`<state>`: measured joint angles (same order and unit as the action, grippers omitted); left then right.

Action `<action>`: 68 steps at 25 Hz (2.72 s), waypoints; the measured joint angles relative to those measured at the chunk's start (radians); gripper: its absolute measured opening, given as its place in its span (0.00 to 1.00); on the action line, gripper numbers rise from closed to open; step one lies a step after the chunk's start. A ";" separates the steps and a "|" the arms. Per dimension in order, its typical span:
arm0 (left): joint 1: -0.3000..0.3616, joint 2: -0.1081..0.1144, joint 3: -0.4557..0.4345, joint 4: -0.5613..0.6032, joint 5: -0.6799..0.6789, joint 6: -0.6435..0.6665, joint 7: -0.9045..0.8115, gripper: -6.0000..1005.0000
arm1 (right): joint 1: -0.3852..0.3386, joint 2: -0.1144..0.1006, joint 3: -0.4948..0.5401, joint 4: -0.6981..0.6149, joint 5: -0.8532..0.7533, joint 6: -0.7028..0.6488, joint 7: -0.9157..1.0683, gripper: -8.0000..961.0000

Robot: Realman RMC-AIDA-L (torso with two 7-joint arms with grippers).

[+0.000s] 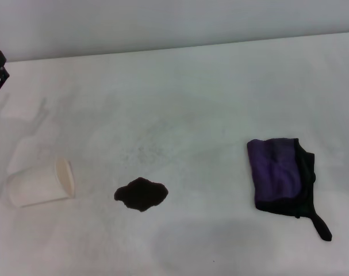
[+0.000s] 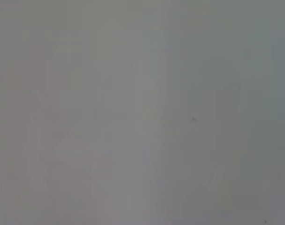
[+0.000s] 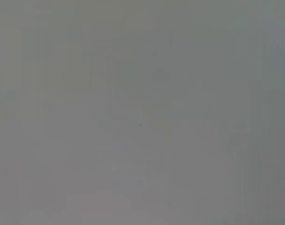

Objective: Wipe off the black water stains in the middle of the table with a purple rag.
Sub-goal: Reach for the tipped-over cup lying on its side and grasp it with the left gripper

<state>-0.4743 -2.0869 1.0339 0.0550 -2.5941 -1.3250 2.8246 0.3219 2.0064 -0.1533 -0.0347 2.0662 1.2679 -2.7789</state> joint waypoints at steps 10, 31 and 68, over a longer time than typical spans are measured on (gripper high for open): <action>0.010 -0.002 0.001 -0.007 0.003 0.000 0.000 0.88 | -0.001 0.000 0.000 0.003 -0.002 -0.011 0.001 0.63; -0.005 0.017 0.026 0.110 0.154 0.076 -0.256 0.88 | 0.022 -0.002 -0.011 -0.030 -0.007 -0.116 -0.009 0.63; -0.085 0.190 -0.181 1.213 1.828 -0.485 -1.483 0.88 | 0.103 0.013 0.000 0.030 0.000 -0.116 -0.004 0.63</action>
<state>-0.5597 -1.8973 0.8526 1.2677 -0.7656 -1.8096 1.3415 0.4245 2.0191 -0.1534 -0.0050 2.0663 1.1520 -2.7830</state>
